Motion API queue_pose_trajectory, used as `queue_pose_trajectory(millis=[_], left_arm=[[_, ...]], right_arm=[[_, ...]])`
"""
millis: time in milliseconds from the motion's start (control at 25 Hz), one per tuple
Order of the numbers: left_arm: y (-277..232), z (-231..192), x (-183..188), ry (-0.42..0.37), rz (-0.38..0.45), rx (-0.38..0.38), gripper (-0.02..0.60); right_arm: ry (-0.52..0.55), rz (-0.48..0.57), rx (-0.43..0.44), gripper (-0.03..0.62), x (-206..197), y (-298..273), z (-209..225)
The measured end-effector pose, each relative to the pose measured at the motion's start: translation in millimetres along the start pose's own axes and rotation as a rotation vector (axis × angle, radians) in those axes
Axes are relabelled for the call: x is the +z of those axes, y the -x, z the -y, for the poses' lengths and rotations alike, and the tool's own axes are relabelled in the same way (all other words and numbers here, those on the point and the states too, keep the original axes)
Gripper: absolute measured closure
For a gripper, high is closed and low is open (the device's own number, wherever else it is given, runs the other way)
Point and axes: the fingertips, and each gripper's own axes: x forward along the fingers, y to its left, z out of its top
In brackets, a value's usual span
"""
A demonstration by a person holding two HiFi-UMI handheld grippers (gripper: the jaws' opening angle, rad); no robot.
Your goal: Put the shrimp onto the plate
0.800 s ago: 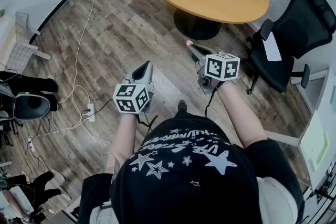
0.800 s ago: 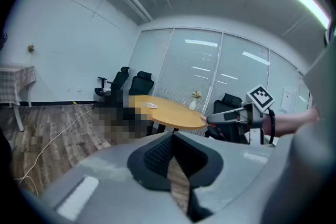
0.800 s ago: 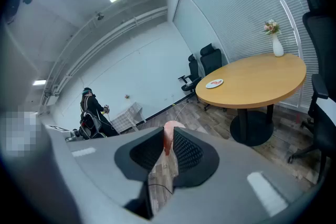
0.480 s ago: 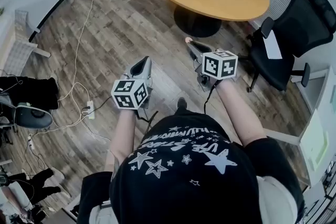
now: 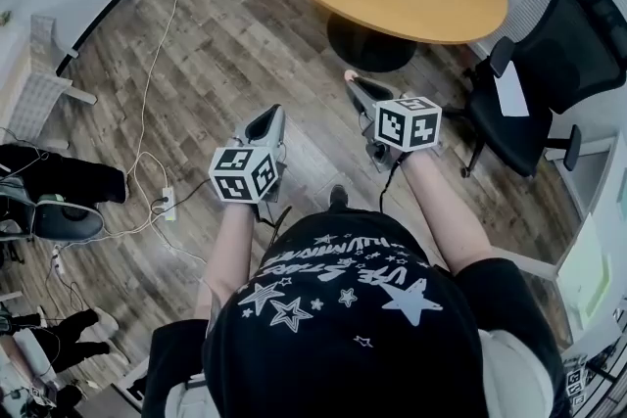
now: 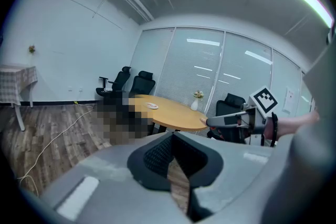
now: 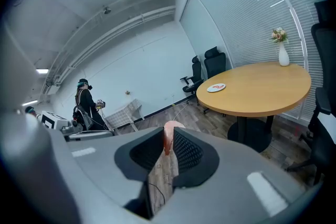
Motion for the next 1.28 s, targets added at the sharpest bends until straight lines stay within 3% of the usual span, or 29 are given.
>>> queue_pose_trajectory(millis=[360, 840, 1280], left_arm=[[-36, 4, 9, -0.026, -0.011, 0.026, 0.58], [-51, -19, 31, -0.016, 0.015, 0.078, 0.58], [-114, -61, 45, 0.005, -0.018, 0.012, 0.58]], right_arm=[[-0.015, 0.022, 0.011, 0.536, 18, -8, 41], [-0.044, 0.031, 0.036, 0.536, 38, -31, 58], [-0.073, 0.021, -0.036, 0.536, 60, -77, 95]])
